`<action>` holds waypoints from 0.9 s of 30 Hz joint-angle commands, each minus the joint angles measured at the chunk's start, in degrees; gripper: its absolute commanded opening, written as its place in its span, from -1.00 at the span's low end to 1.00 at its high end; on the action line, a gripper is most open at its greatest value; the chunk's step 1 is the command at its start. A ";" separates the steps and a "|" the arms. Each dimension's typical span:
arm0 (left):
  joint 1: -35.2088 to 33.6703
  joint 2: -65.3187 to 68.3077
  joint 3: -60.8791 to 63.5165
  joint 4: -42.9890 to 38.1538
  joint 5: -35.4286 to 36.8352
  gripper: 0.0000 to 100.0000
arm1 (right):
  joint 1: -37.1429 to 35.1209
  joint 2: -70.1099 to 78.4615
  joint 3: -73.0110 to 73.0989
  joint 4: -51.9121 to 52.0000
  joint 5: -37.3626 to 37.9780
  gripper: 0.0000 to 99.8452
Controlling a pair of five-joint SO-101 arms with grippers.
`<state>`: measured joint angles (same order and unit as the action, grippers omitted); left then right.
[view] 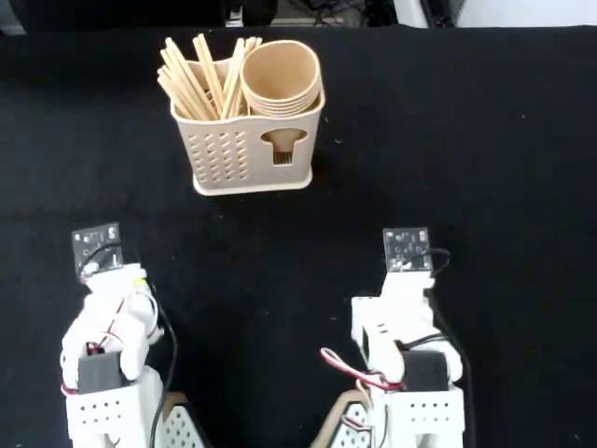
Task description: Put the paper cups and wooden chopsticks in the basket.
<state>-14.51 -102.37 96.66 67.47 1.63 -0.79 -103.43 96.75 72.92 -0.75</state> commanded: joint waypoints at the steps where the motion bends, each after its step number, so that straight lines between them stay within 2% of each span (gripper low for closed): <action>1: -0.22 -1.23 0.66 5.10 -0.18 -0.94 | 0.53 -2.07 -0.13 0.26 -0.62 -0.97; 27: -0.48 -1.93 0.57 5.63 -0.09 -0.94 | 1.58 -4.26 -0.22 0.26 -0.62 -0.97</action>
<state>-14.59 -104.13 96.66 73.19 1.71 0.00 -103.43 96.75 73.01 -0.75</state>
